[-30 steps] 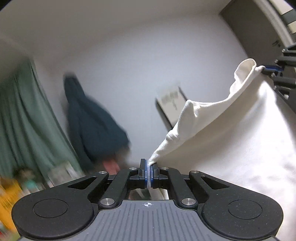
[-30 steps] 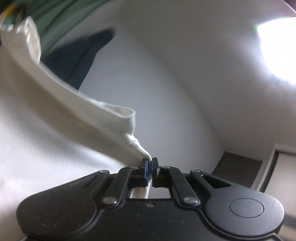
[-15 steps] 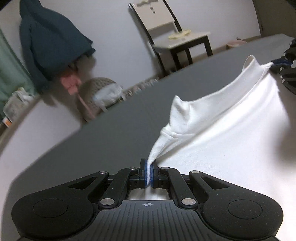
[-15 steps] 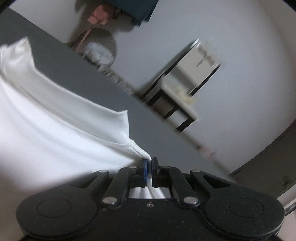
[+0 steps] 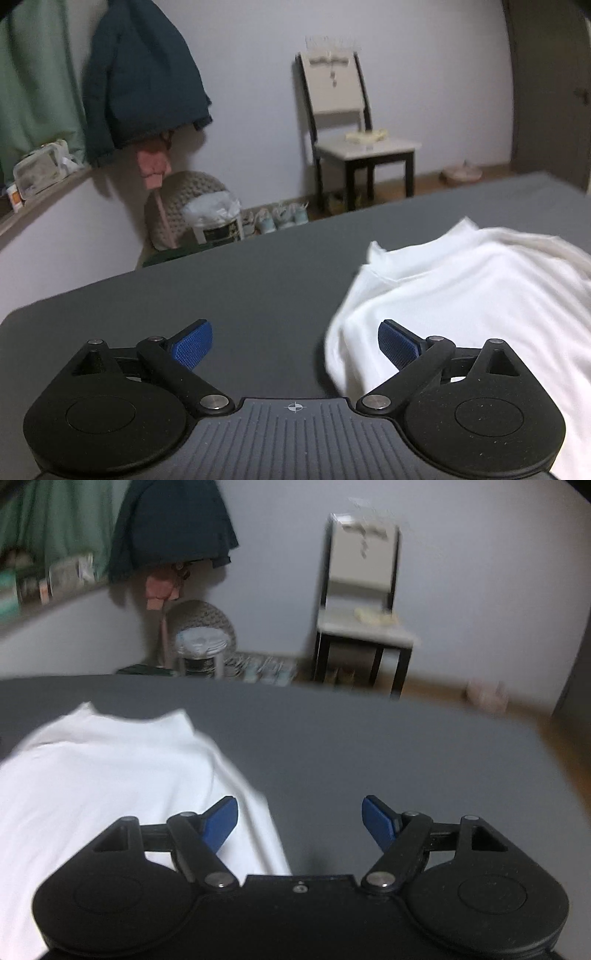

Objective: Fold clothes
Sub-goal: 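Lay the shirt flat on the bed and open both grippers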

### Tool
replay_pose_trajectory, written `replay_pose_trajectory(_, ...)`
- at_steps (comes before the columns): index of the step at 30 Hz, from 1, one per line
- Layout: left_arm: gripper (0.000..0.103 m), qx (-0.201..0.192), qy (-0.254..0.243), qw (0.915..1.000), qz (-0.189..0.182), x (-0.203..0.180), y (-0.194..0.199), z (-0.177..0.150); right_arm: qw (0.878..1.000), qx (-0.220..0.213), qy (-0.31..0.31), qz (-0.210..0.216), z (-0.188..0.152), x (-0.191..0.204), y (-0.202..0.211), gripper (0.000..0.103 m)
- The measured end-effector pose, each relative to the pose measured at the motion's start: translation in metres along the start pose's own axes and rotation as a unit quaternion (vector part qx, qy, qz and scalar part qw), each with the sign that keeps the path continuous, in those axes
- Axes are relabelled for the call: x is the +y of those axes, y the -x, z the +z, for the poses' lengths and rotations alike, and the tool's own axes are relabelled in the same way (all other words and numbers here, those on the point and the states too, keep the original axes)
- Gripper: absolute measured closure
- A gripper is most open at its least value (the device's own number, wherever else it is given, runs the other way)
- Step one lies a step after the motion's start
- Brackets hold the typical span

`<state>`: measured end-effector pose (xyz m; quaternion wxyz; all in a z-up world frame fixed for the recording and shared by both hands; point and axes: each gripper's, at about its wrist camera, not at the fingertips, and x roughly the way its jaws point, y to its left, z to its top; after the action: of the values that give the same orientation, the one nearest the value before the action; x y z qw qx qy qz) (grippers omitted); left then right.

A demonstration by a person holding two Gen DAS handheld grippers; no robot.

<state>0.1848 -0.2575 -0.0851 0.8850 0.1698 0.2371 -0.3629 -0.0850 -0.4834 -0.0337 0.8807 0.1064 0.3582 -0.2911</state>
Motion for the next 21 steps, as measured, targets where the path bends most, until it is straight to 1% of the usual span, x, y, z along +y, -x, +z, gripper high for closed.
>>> replay_pose_trajectory(2, 0.006, -0.014, 0.005, 0.9994, -0.030, 0.003, 0.037, -0.018, 0.999, 0.028, 0.011, -0.027, -0.032, -0.019, 0.026, 0.034)
replay_pose_trajectory(3, 0.006, -0.008, 0.016, 0.9991, -0.037, 0.000, 0.052, -0.026, 0.998, 0.045, 0.008, -0.037, -0.048, -0.028, 0.034, 0.040)
replay_pose_trajectory(5, 0.006, 0.006, 0.041, 0.9979, -0.050, -0.007, 0.082, -0.043, 0.996, 0.075, -0.022, -0.035, -0.080, -0.045, 0.058, 0.047)
replay_pose_trajectory(6, 0.006, 0.013, 0.053, 0.9969, -0.056, -0.011, 0.097, -0.052, 0.995, 0.083, -0.042, -0.028, -0.093, -0.050, 0.067, 0.047)
replay_pose_trajectory(7, 0.006, 0.023, 0.078, 0.9950, -0.059, -0.014, 0.108, -0.058, 0.994, 0.088, -0.061, -0.018, -0.104, -0.055, 0.076, 0.047)
replay_pose_trajectory(9, 0.006, 0.043, 0.128, 0.9879, -0.076, -0.018, 0.121, -0.072, 0.993, 0.087, -0.085, 0.001, -0.123, -0.058, 0.089, 0.047)
replay_pose_trajectory(10, 0.006, 0.049, 0.158, 0.9823, -0.086, -0.022, 0.129, -0.078, 0.992, 0.090, -0.087, 0.006, -0.131, -0.057, 0.090, 0.047)
replay_pose_trajectory(12, 0.006, 0.056, 0.186, 0.9765, -0.093, -0.034, 0.134, -0.092, 0.992, 0.092, -0.086, 0.015, -0.144, -0.050, 0.093, 0.048)
replay_pose_trajectory(13, 0.006, 0.060, 0.199, 0.9733, -0.097, -0.040, 0.136, -0.099, 0.992, 0.088, -0.088, 0.026, -0.148, -0.047, 0.092, 0.048)
replay_pose_trajectory(15, 0.006, 0.072, 0.196, 0.9740, -0.089, -0.055, 0.137, -0.100, 0.991, 0.077, -0.100, 0.052, -0.149, -0.042, 0.087, 0.050)
replay_pose_trajectory(16, 0.006, 0.069, 0.198, 0.9736, -0.090, -0.059, 0.139, -0.098, 0.990, 0.073, -0.104, 0.059, -0.148, -0.039, 0.084, 0.050)
replay_pose_trajectory(17, 0.006, 0.066, 0.200, 0.9733, -0.092, -0.062, 0.142, -0.095, 0.991, 0.077, -0.100, 0.050, -0.146, -0.035, 0.077, 0.053)
replay_pose_trajectory(18, 0.006, 0.063, 0.202, 0.9729, -0.093, -0.066, 0.145, -0.093, 0.991, 0.083, -0.098, 0.040, -0.145, -0.031, 0.071, 0.064)
replay_pose_trajectory(19, 0.006, 0.060, 0.204, 0.9725, -0.095, -0.069, 0.148, -0.091, 0.991, 0.092, -0.096, 0.029, -0.144, -0.029, 0.067, 0.072)
replay_pose_trajectory(20, 0.006, 0.054, 0.210, 0.9715, -0.096, -0.071, 0.154, -0.090, 0.990, 0.099, -0.096, 0.023, -0.142, -0.028, 0.064, 0.087)
replay_pose_trajectory(21, 0.006, 0.050, 0.217, 0.9702, -0.095, -0.071, 0.155, -0.090, 0.990, 0.098, -0.099, 0.028, -0.141, -0.028, 0.062, 0.093)
